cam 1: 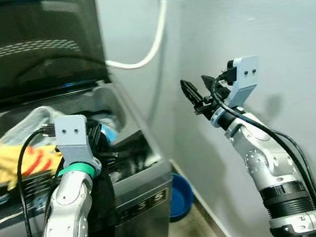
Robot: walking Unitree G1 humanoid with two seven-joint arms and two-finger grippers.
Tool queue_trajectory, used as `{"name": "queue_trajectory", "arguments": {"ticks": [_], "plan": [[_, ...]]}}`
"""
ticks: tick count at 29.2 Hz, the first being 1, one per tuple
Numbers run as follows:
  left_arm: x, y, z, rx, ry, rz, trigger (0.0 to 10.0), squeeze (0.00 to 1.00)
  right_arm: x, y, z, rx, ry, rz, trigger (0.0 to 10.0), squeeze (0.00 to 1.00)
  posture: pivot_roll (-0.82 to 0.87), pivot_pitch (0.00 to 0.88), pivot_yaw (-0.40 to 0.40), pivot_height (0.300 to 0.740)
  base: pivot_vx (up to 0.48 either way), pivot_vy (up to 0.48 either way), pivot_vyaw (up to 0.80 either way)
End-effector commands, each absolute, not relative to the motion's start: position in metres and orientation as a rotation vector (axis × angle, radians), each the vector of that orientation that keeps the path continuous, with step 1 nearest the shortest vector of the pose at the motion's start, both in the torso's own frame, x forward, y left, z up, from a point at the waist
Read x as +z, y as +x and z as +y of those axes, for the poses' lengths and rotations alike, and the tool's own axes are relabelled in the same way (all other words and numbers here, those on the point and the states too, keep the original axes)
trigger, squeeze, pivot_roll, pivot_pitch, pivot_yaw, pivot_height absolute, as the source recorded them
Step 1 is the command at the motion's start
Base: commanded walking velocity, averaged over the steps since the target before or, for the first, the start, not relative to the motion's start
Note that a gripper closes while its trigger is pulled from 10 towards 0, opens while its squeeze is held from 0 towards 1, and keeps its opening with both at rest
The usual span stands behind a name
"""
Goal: Clothes washing
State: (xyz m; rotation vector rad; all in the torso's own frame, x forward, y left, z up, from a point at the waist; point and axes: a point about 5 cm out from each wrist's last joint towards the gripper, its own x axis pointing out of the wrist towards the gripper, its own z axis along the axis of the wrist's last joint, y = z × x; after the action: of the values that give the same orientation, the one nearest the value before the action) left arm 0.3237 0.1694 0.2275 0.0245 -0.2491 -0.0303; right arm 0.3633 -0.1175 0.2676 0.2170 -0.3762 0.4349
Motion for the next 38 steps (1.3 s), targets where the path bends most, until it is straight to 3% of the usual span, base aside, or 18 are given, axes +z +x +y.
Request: {"name": "queue_trajectory", "arguments": {"ticks": [1,10,28,38], "plan": [[0.227,0.322,0.172,-0.020,0.017,-0.245,10.0,0.00,0.268,0.362,-0.114,0.456,0.216,-0.369,10.0,0.00,0.07,0.000,-0.014,0.740,0.000,0.000,0.00],[0.233,0.322,0.171,-0.025,-0.001,-0.264,10.0,0.00,0.267,0.361,-0.113,0.459,0.212,-0.366,10.0,0.00,0.08,0.000,-0.021,0.740,0.000,0.000,0.00],[0.257,0.318,0.174,-0.019,0.015,-0.321,10.0,0.00,0.272,0.363,-0.110,0.472,0.238,-0.384,10.0,0.00,0.09,0.000,-0.030,0.740,0.000,0.480,0.00],[0.252,0.321,0.188,0.084,0.052,-0.240,10.0,0.00,0.271,0.363,-0.108,0.485,0.239,-0.383,10.0,0.00,0.09,0.000,-0.033,0.740,0.000,-0.144,0.00]]}}
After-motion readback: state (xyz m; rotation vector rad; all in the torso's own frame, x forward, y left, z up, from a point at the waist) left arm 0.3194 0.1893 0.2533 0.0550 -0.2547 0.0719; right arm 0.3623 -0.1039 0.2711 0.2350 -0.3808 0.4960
